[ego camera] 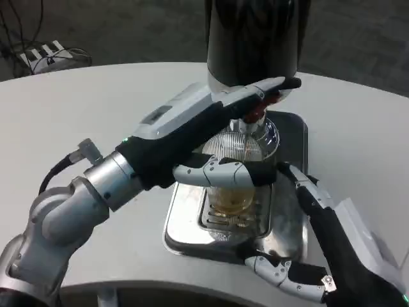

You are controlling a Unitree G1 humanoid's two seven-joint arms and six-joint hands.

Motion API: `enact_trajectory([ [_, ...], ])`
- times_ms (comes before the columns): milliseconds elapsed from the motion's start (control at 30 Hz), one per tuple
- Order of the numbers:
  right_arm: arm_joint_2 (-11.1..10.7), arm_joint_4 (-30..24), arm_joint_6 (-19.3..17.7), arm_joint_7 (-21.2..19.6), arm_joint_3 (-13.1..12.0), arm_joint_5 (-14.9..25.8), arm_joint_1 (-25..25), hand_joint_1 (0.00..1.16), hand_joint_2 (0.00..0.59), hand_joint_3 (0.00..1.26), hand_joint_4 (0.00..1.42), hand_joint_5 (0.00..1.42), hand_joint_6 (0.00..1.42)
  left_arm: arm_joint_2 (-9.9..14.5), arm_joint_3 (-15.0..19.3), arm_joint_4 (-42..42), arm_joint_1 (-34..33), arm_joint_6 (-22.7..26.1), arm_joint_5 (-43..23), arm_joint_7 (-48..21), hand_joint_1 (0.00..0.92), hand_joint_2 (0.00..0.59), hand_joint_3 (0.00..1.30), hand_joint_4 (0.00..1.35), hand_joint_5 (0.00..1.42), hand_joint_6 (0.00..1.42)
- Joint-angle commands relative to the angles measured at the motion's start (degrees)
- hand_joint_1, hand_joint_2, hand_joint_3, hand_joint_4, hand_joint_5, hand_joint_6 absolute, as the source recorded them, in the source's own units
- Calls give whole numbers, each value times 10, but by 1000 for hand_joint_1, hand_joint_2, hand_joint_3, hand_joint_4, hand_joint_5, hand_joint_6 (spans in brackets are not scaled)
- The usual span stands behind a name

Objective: Grasp the cup under the faucet to collect the drink, then remove the cup.

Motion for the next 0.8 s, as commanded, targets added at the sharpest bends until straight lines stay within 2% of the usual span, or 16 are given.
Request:
enact_trajectory([
  [33, 22, 71, -55, -82, -17, 66, -14, 786, 225, 83, 84, 34, 150, 5, -18, -5, 21, 5, 20, -11, 0, 87, 107, 71, 156, 87],
  [233, 46, 136, -74, -152, -39, 121, -39, 802, 203, 74, 74, 47, 157, 6, -21, -9, 22, 9, 29, -6, 0, 83, 106, 71, 155, 87],
  [300, 47, 158, -79, -170, -44, 136, -50, 810, 200, 74, 72, 49, 169, 7, -22, -10, 22, 10, 31, -5, 0, 86, 106, 71, 154, 87],
  [367, 39, 172, -80, -176, -40, 136, -63, 836, 184, 74, 74, 57, 174, 7, -23, -10, 21, 11, 33, -5, 0, 89, 106, 71, 154, 87],
  [500, 38, 204, -79, -189, -27, 135, -86, 867, 166, 74, 74, 80, 177, 7, -27, -8, 18, 11, 36, -5, 0, 90, 105, 71, 153, 85],
  [633, 41, 248, -79, -193, -34, 156, -121, 872, 164, 74, 79, 83, 177, 8, -28, -6, 15, 13, 39, -2, 0, 86, 105, 71, 153, 84],
  [800, 42, 291, -88, -219, -42, 168, -158, 878, 163, 74, 82, 84, 177, 9, -28, -4, 15, 15, 40, 2, 0, 84, 111, 74, 153, 86],
])
